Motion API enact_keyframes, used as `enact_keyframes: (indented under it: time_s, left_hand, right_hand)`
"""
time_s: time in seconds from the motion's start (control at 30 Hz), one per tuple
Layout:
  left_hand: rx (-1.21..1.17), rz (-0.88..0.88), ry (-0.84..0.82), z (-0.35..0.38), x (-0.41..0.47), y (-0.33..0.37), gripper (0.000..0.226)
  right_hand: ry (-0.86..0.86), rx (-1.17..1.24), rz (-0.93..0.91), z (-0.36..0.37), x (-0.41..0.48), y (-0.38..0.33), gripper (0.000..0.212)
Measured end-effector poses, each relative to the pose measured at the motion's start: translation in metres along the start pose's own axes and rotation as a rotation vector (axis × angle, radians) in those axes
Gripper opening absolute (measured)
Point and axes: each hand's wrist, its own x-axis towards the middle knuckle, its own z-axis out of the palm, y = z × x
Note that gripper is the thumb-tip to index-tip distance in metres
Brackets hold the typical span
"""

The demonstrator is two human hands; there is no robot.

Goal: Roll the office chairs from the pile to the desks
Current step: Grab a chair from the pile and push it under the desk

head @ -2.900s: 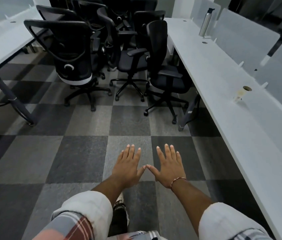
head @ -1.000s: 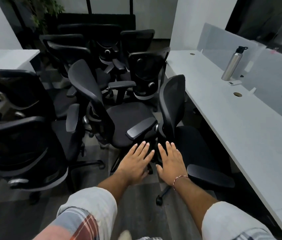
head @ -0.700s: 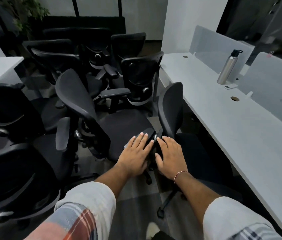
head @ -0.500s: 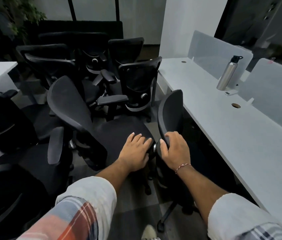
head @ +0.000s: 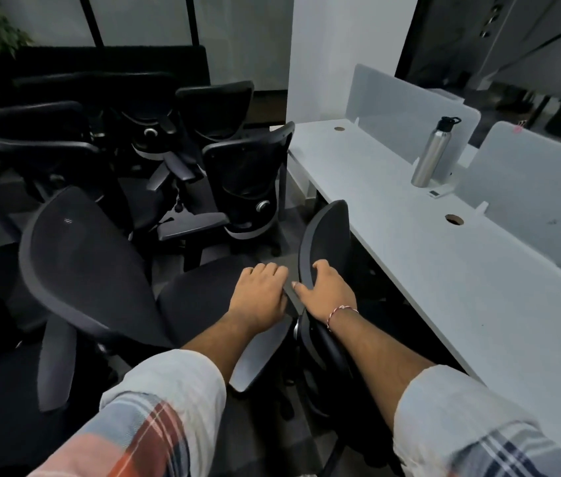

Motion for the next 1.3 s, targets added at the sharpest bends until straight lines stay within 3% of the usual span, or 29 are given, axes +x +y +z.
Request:
enact_keyframes:
  time_s: [0.1,0.2,0.27,0.47,0.73,1.13,1.3]
  left_hand:
    - [0.016,0.042,-0.056,0.001,0.015,-0.011,0.05]
    - [0.016,0.119,-0.128,0.003,0.028,-0.021,0.071]
    - [0.036,0.163,-0.165,0.004,0.038,-0.026,0.078]
    - [0.123,0.355,-0.235,0.003,0.055,-0.031,0.084]
    - [0.223,0.544,-0.276,0.002,0.065,-0.026,0.079]
    - [0.217,0.81,-0.201,-0.001,0.033,0.017,0.047]
    - [0.291,0.907,-0.219,-0.016,0.016,0.055,0.038]
  right_hand:
    - [-0.129,-0.051,0.167,0.004,0.013,-0.009,0.068]
    - [-0.187,-0.074,0.277,0.008,0.017,-0.021,0.051]
    - [-0.168,-0.069,0.306,0.011,0.015,-0.026,0.05]
    - [-0.159,-0.01,0.341,0.016,0.007,-0.026,0.072]
    - [-0.216,0.027,0.332,0.012,-0.031,-0.011,0.078]
    - [-0.286,-0.005,0.328,-0.026,-0.136,0.027,0.075]
    - [-0.278,-0.121,0.389,-0.038,-0.171,0.046,0.053]
